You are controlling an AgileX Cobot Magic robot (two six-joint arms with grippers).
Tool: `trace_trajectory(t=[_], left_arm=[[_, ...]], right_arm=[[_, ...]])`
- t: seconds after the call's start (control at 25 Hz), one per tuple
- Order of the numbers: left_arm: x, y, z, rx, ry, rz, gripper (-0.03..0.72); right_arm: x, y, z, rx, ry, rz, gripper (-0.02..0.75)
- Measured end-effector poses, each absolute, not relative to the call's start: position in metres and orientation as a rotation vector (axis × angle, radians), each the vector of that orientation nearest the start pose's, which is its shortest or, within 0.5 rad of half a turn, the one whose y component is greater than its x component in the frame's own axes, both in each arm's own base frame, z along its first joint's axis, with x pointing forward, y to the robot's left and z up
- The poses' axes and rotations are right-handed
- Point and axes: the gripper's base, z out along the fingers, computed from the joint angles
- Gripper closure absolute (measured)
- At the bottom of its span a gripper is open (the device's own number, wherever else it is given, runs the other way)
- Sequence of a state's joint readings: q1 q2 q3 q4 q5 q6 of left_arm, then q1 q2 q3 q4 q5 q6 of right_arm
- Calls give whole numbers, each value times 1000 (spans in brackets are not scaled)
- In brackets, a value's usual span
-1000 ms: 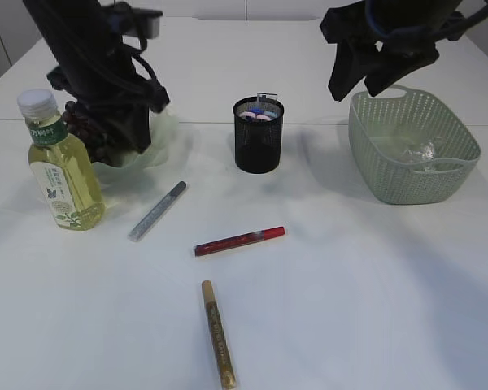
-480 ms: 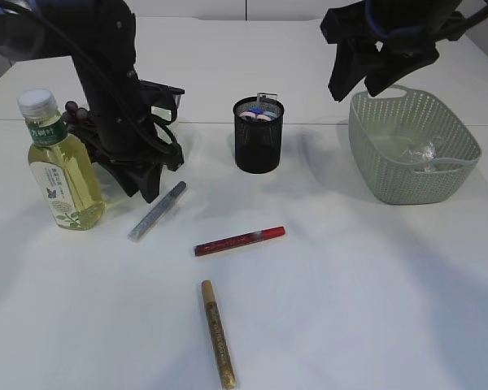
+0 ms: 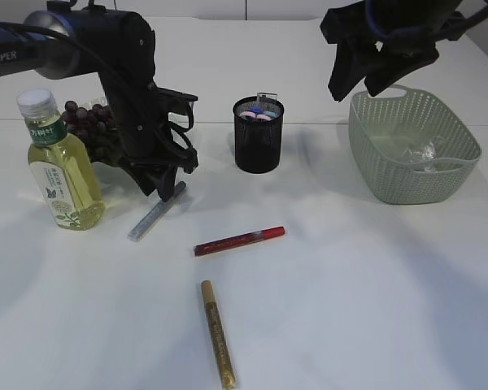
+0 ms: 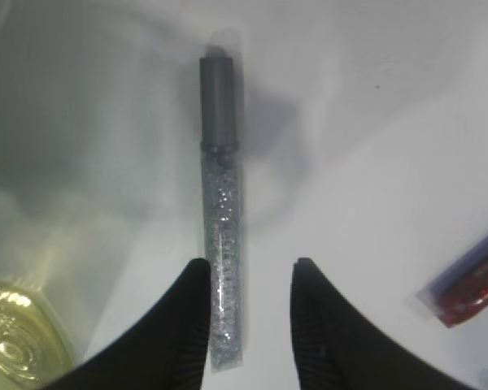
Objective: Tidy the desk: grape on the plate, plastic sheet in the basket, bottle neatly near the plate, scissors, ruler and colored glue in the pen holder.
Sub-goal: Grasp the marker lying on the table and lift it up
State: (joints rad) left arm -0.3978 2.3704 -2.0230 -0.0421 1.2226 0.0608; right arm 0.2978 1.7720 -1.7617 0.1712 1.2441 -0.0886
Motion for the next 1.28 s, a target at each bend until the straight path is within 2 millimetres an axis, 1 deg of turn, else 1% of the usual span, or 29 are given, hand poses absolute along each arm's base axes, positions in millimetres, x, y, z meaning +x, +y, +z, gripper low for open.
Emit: trace_trajectory(t=[0.12,0.44,0.64,1.08,1.28], left_arm=[[447,-191,150,685,2998,-63,440],[448,-190,142,694,3009,-40,440],[449,-190,133,697,3026,-35,440],[449,-190,128,700,3034,-32,440],[452,-184,128,680,3039,-32,441]], right_arm=[[357,125,351,-500,2698,295,333],[357,125,351,-506,2696,294,333],[357,125,351,-510,2695,293,333],[357,125,351,-513,2695,293,335],[357,125,351,-513,2695,293,335]])
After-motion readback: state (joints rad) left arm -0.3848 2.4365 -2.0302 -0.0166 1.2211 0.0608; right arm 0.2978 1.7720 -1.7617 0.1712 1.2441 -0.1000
